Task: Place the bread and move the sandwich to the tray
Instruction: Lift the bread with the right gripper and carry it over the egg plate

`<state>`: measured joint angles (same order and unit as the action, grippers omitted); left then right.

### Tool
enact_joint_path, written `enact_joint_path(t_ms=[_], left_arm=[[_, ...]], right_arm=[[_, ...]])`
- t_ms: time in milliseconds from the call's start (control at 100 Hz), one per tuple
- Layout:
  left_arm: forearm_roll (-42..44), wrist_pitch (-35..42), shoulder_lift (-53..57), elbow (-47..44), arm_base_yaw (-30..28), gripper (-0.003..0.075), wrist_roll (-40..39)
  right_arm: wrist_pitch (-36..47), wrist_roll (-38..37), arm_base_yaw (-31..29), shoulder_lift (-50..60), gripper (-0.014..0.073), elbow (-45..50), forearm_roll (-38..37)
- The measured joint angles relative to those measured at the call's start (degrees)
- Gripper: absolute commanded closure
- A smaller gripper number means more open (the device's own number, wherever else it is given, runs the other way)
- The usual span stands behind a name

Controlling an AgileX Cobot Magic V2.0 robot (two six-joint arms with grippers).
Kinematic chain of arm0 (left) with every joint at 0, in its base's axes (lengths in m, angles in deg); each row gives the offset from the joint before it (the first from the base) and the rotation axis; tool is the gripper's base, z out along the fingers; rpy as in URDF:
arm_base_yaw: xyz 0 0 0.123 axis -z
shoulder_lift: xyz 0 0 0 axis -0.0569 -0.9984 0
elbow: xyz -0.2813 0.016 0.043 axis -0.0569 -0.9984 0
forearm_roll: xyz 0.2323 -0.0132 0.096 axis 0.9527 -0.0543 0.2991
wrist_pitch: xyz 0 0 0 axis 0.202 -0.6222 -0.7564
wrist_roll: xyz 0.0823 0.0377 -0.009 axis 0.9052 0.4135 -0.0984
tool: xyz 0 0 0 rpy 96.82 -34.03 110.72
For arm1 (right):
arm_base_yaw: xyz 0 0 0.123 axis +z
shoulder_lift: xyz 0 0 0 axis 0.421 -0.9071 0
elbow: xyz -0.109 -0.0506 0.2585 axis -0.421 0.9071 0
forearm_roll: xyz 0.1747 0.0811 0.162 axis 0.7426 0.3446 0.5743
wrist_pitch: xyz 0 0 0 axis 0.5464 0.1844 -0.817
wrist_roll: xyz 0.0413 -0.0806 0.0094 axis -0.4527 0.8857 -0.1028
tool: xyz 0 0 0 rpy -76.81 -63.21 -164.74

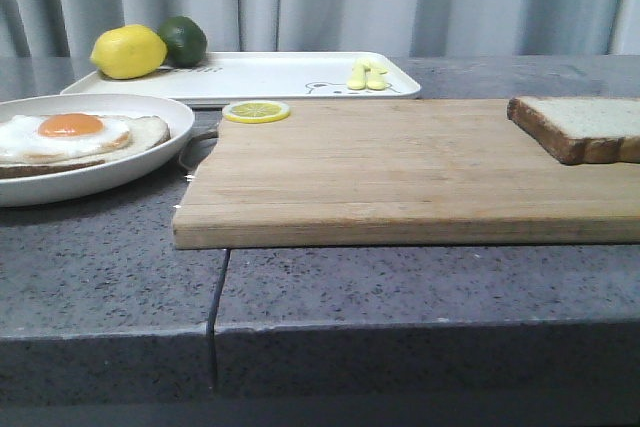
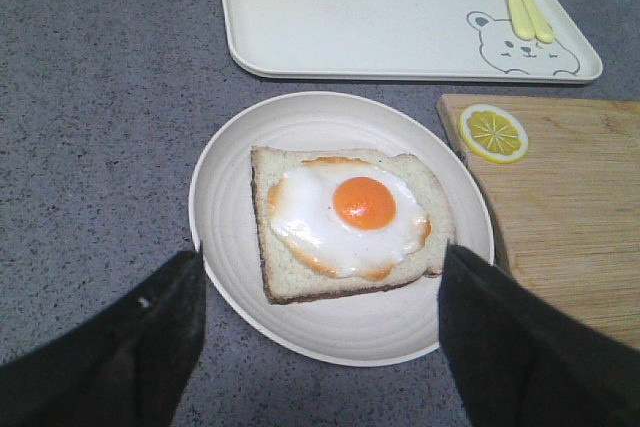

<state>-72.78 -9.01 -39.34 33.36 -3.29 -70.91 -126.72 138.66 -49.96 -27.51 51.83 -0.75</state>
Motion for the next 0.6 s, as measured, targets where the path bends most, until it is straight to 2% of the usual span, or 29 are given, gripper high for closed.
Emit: enact_joint_path(t_ms=[220,410,600], left_arm=[[0.00,0.00,0.00,0.00,0.00,0.0258,0.00],[0.00,0.00,0.00,0.00,0.00,0.0258,0.00],[0.00,0.00,0.00,0.00,0.00,0.0258,0.00]], right_arm=[[-3.71,-0.81,0.09,2.88,0.0702,-0.61,-0.44],[-8.89,-4.90,0.73,12.15,0.0702,-5.01,-0.53],[-8.87,-10.76,5.37,18.85,0.0702,-10.19,-0.41]])
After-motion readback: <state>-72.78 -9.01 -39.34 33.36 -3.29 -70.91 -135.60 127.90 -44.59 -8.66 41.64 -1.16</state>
